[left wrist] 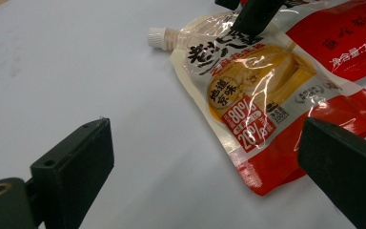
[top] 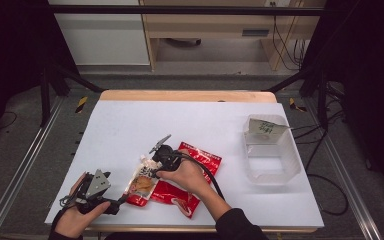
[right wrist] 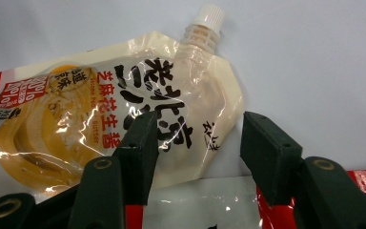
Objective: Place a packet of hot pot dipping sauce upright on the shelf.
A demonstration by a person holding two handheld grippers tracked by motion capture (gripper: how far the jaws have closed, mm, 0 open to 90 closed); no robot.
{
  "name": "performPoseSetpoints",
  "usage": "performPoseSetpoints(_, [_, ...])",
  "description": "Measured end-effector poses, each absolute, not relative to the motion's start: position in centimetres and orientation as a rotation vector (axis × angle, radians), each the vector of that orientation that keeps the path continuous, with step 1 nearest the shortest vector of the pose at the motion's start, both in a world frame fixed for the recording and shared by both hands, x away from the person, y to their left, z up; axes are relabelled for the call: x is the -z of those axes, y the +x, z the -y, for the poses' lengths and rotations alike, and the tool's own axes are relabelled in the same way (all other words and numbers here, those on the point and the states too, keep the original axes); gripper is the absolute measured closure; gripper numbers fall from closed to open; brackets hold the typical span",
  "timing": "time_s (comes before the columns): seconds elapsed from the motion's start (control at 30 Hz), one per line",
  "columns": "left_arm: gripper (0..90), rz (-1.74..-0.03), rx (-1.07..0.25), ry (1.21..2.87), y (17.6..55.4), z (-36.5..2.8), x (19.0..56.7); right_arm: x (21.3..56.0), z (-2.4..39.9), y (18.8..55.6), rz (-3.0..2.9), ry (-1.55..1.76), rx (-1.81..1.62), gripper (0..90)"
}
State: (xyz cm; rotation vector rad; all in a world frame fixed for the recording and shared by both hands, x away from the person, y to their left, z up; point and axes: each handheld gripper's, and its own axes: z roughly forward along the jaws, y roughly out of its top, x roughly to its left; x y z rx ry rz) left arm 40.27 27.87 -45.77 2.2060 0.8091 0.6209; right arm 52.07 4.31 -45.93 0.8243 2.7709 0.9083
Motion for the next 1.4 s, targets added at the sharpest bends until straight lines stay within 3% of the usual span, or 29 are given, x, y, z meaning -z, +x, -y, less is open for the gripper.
performPoseSetpoints(0.4, [5.1,-0.808,-0.62,2.21,40.3,-27.8,45.8,46.2,-4.4,52.2,-2.808,0.862,-0.903,48.5])
performPoseSetpoints(0.87, [5.1,-0.804,-0.614,2.212,40.3,-27.8,45.8,46.0,-5.1,51.4,-2.805,0.8,-0.852,86.0])
performPoseSetpoints(1.1, [5.2,-0.815,-0.608,2.184,40.3,-28.2,45.6,45.0,-5.1,51.1,-2.777,0.771,-0.899,89.2])
performPoseSetpoints(1.4, [5.1,-0.837,-0.591,2.124,40.4,-29.2,45.1,41.2,-4.6,50.5,-2.704,0.702,-0.975,90.0])
